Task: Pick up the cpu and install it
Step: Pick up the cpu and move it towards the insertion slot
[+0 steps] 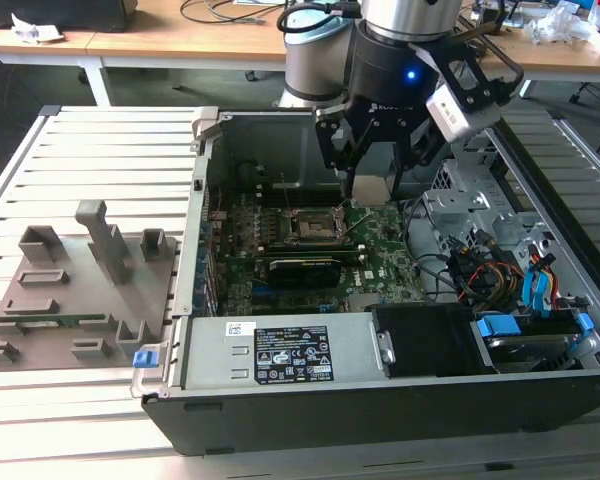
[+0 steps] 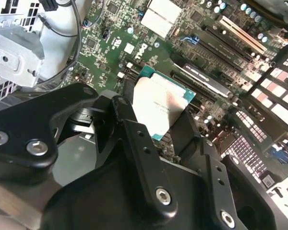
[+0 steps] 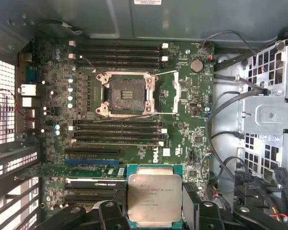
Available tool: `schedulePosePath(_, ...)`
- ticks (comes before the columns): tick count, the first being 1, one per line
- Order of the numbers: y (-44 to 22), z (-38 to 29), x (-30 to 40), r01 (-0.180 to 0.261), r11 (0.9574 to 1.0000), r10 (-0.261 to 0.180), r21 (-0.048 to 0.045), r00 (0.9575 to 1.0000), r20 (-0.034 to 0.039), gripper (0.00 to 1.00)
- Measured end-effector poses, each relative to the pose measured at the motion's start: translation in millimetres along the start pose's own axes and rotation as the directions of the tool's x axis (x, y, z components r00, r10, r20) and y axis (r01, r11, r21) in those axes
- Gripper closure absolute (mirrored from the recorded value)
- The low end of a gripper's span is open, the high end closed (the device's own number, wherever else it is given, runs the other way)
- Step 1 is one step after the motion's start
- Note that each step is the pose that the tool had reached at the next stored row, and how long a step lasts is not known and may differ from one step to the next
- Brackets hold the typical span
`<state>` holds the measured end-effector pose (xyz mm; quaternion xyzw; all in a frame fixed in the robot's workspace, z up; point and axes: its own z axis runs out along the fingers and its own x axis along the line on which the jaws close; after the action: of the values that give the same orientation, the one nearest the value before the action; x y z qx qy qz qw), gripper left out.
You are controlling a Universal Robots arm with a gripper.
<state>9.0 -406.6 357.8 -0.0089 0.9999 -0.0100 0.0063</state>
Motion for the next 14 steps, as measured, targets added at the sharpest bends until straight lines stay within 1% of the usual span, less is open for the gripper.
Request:
schedulePosePath(3, 0.2, 7.0, 0.7, 0.0, 1.0, 0.0, 0.0001, 1.0, 0.0, 0.45)
schedulePosePath(4, 0.6, 9.8, 5.9, 0.0, 1.0, 0.0, 0.0001, 1.0, -0.0001, 0.45)
schedulePosePath(6, 3.0, 12.1, 9.9, 0.002, 1.0, -0.002, 0.0, 1.0, 0.0, 0.45)
schedulePosePath(7, 5.4, 13.2, 11.2, 0.003, 1.0, -0.003, -0.0001, 1.0, 0.0001, 0.45)
schedulePosePath(8, 8.3, 14.0, 11.9, 0.004, 1.0, -0.004, 0.0002, 1.0, 0.0001, 0.45)
schedulePosePath(9, 15.7, 16.4, 12.9, 0.006, 1.0, -0.006, 0.0033, 1.0, 0.0001, 0.45)
schedulePosePath(10, 24.5, 18.9, 14.0, 0.007, 0.9999, -0.007, 0.015, 1.0, -0.0001, 0.45)
schedulePosePath(11, 31.9, 21.0, 15.0, 0.009, 0.9998, -0.009, 0.0202, 1.0, -0.0003, 0.45)
schedulePosePath(12, 36.6, 23.3, 16.9, 0.011, 0.9997, -0.011, 0.0202, 0.9999, -0.0003, 0.45)
schedulePosePath(14, 40.7, 24.9, 18.8, 0.011, 0.9997, -0.011, 0.0202, 0.9999, -0.0003, 0.45)
